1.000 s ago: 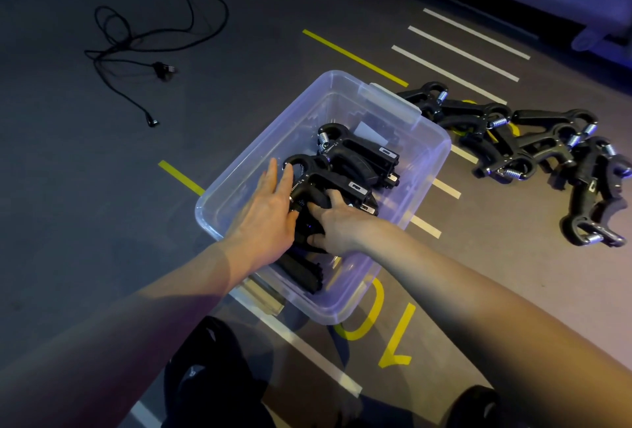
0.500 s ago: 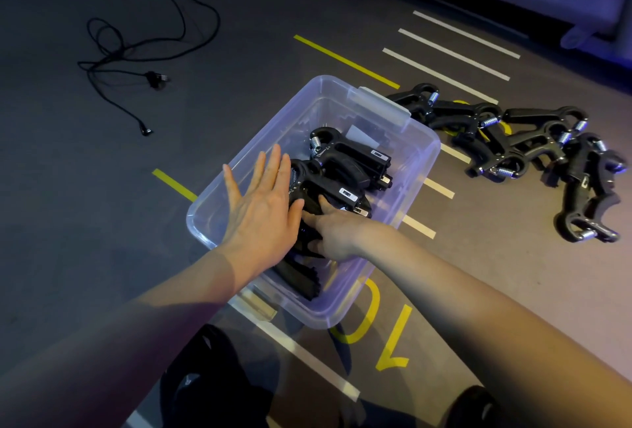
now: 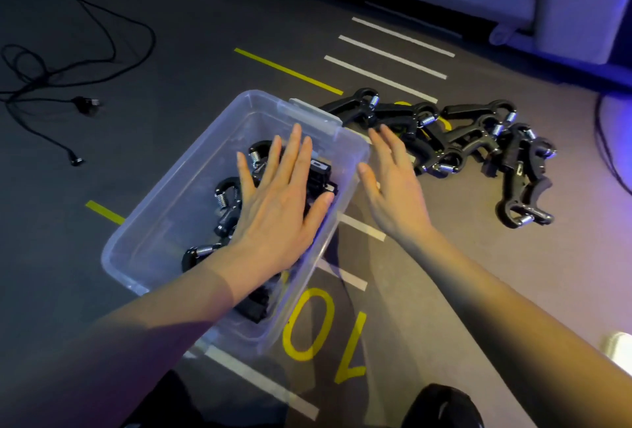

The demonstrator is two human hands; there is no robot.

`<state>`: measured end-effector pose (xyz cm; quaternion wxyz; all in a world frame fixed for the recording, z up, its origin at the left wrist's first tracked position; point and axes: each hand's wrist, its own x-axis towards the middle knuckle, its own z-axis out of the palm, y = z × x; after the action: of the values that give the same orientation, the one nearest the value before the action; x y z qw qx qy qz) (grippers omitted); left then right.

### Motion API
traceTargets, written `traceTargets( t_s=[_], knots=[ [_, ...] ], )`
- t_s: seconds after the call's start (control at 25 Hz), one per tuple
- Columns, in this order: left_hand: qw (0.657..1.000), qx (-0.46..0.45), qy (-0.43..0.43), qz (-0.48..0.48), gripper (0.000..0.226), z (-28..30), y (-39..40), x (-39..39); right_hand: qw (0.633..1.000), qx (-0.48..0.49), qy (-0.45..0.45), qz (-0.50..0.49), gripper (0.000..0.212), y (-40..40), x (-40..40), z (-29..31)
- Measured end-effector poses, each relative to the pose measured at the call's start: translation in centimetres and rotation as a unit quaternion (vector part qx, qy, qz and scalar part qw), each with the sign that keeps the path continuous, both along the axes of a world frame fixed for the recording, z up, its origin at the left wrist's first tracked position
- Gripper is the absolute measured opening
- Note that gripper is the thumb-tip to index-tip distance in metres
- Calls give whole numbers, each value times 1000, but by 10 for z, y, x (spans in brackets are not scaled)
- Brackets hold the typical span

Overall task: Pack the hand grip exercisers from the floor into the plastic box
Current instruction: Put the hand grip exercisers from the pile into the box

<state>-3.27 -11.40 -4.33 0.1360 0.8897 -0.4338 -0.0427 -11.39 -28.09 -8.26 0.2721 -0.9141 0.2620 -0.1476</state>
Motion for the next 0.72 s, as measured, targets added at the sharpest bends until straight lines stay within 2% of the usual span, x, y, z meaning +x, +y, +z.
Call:
traceTargets(
  t_s=[0.12,0.28,0.48,0.72],
  knots=[
    [1000,18,11,-23,81,-7,-27,-6,994,19,83,-71,63,-45,-11,-22],
    [997,45,48,-35,86,-17,-58,-10,977,39,175,-113,67,-97,-7,-43],
    [996,42,67,-47,85,-30,-80,-11,961,33,265,-71,65,-143,19,-59],
    [994,50,86,-49,82,-26,-83,-12,934,83,345,-37,66,-178,50,-74]
  ],
)
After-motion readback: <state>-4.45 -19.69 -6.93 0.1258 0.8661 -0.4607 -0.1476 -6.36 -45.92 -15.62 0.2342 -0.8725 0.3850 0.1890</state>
